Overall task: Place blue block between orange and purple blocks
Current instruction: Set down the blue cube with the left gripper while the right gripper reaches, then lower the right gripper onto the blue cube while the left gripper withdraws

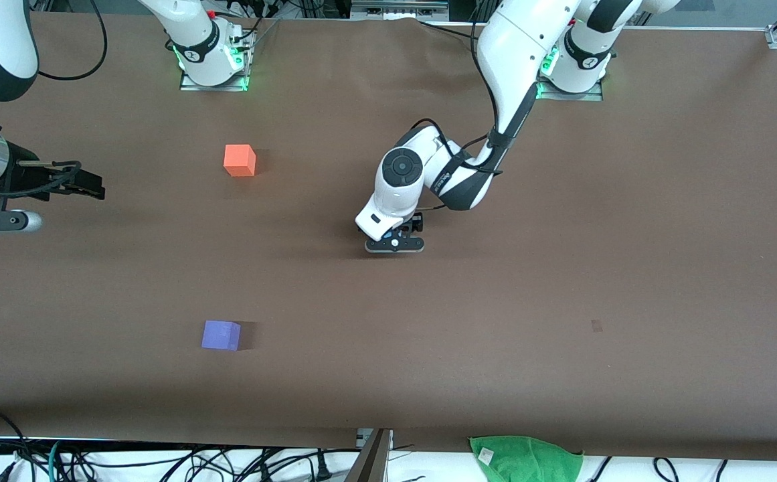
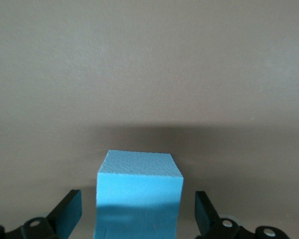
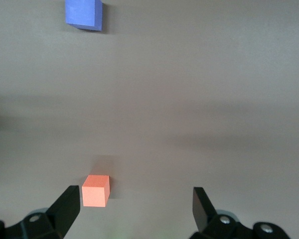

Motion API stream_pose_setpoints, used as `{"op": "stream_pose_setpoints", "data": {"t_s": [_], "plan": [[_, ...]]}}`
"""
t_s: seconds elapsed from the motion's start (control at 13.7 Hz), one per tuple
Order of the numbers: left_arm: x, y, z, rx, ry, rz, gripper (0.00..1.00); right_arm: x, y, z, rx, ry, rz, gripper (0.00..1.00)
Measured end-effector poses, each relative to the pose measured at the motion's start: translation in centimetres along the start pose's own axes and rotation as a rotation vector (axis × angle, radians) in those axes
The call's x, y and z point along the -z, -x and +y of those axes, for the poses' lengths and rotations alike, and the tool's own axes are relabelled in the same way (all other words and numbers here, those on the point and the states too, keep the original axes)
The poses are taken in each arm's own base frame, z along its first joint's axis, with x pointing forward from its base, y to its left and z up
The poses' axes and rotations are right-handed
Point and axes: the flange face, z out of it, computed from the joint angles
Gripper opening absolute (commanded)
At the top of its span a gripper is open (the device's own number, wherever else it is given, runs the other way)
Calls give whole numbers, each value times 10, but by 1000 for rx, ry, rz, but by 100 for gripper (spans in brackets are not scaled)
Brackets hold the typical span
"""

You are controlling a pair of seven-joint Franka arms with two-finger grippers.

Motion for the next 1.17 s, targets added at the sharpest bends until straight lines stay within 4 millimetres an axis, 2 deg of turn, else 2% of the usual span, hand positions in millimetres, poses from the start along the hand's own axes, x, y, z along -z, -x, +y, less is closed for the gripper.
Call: {"op": "stream_pose_setpoints", "data": {"t_s": [0.15,0.22,0.36,0.51,0.66,0.8,0.95,1.17], "plan": [[58,-10,-4,13,-9,1,100,-2,-1,-3,4,-3,-3,100],[93,-17,-13,22,-16,-2,100,-3,-3,-7,11,-7,-3,100],[163,-36,-52,4,-38,-20,100,-9,-9,-23,31,-7,6,100],[224,-63,-115,7,-54,-40,100,-17,-15,-47,19,-10,5,100],[269,-85,-189,18,-72,-77,100,-24,-19,-79,-18,-26,7,100],[293,-101,-257,0,-94,-118,100,-33,-24,-121,-54,-30,26,100],[315,-117,-319,-48,-109,-94,100,-48,-29,-172,-63,-46,50,100],[364,-120,-410,-136,-94,-48,100,-87,-41,-249,-88,-111,90,100]]}}
